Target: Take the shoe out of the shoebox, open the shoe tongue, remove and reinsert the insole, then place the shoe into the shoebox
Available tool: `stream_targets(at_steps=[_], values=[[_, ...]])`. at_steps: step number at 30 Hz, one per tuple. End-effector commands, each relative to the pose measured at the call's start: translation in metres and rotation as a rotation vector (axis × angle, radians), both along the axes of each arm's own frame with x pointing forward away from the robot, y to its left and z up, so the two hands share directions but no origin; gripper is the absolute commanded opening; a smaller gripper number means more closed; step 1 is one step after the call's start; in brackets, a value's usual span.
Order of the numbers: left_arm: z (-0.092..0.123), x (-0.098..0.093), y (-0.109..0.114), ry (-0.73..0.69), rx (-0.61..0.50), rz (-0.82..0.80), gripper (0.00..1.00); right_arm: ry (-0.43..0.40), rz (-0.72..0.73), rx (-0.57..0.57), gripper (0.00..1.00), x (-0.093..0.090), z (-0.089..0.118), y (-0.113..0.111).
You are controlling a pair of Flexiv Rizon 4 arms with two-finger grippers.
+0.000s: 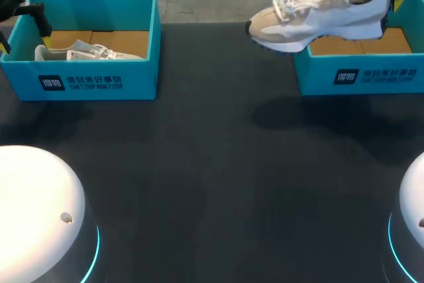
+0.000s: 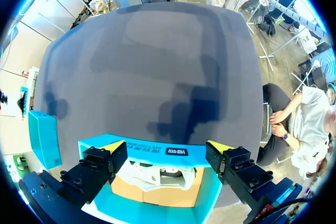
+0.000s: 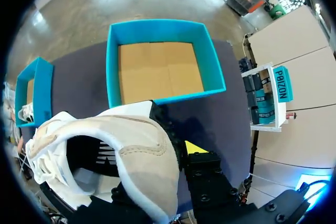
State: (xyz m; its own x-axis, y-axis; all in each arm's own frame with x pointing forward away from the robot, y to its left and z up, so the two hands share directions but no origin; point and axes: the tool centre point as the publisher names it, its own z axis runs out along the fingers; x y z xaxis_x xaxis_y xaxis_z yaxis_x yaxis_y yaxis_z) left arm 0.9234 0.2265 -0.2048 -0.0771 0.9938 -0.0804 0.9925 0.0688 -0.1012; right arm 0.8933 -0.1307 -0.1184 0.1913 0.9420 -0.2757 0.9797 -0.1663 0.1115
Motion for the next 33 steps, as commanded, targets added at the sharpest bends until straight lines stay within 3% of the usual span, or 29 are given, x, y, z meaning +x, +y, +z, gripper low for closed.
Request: stream_targets(at_steps=[1, 23, 33], values=[[0.0, -0.001, 0.0, -0.002, 0.001, 0.0, 1.0, -0.035, 0.02, -0.012, 0.0, -0.018, -0.003, 0.012], [0.0, -0.001, 0.0, -0.002, 0.001, 0.0, 1.0, 0.021, 0.016, 0.013, 0.0, -0.087, -0.024, 0.077], [0.0, -0.001, 0.0, -0.002, 0.001, 0.0, 1.0, 0.073, 0.079, 0.014, 0.0, -0.119, -0.033, 0.108]])
